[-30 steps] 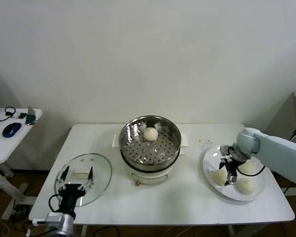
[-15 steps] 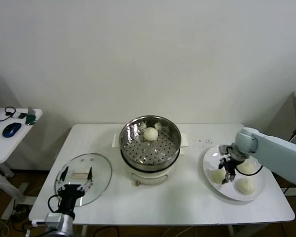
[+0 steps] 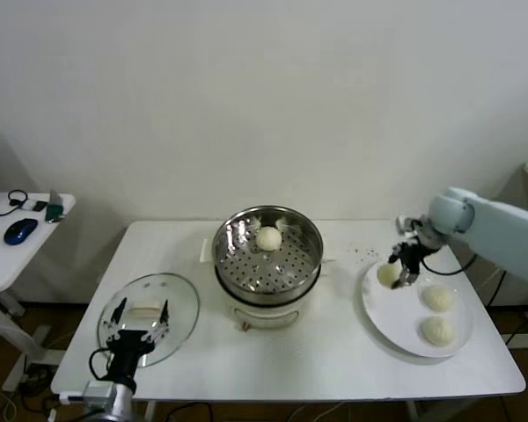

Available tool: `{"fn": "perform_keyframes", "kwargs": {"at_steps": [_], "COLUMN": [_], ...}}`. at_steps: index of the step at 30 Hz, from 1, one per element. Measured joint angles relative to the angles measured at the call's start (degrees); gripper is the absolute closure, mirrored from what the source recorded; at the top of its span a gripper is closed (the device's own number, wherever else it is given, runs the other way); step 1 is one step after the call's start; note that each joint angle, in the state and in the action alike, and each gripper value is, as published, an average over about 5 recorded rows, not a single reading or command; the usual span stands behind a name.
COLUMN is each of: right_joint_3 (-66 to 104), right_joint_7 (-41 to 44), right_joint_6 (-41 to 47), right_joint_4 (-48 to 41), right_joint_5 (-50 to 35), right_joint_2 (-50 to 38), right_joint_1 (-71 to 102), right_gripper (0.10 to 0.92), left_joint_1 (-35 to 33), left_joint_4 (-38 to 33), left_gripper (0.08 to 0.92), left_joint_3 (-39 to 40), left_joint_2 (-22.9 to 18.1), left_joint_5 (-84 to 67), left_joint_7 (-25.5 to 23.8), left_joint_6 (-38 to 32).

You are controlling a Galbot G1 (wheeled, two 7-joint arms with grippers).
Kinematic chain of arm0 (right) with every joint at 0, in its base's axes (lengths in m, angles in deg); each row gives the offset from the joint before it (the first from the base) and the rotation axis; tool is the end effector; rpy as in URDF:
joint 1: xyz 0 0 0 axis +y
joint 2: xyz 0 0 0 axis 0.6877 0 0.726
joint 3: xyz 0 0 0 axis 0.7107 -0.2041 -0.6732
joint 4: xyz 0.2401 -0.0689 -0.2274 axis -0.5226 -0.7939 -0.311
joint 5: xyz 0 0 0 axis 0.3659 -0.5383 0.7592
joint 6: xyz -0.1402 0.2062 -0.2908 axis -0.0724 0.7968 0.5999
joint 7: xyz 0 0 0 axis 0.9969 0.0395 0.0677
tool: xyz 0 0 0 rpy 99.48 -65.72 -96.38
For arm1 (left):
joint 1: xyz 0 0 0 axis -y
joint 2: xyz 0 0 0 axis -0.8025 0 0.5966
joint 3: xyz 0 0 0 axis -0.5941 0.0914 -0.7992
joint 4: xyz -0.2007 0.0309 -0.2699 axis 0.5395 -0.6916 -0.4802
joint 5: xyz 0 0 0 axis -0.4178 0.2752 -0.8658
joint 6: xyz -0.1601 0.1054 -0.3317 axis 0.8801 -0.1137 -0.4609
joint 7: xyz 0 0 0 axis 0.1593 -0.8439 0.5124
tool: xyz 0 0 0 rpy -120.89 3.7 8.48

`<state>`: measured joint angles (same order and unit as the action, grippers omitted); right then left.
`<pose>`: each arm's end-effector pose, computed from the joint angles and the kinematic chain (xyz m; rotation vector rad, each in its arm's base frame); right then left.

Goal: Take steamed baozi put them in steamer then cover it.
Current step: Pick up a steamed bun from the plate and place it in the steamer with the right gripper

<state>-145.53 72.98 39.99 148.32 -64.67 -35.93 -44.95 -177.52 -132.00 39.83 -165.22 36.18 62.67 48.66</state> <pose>0.5778 -0.1408 -0.1034 1.2016 -1.5055 1.1651 0.1935 0.0635 -0.3200 0.0401 -3.0046 -0.2200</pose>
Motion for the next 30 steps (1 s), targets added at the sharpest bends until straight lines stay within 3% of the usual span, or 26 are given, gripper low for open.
{"fn": "perform_keyframes", "kwargs": {"at_steps": [13, 30], "right_joint_3": [-7.32, -8.44], "right_joint_7": [-1.94, -5.81], "right_joint_6": [3.08, 7.16], "right_joint_4": [-1.74, -6.14], "right_joint_5": [-17.47, -24.0], "right_joint_2": [13.91, 32.73], "right_joint_1": [-15.42, -11.72], "right_gripper": [0.355, 0.355], "left_joint_1": [0.08, -1.89], "left_joint_4": [-0.78, -2.18], "left_gripper": [0.177, 0.177], "left_joint_3": [2.13, 2.83], "left_joint_2": [1.3, 2.12], "left_joint_5": [1.33, 2.1], "left_joint_7": [-0.55, -0.35], "left_joint_6": [-0.03, -0.6]}}
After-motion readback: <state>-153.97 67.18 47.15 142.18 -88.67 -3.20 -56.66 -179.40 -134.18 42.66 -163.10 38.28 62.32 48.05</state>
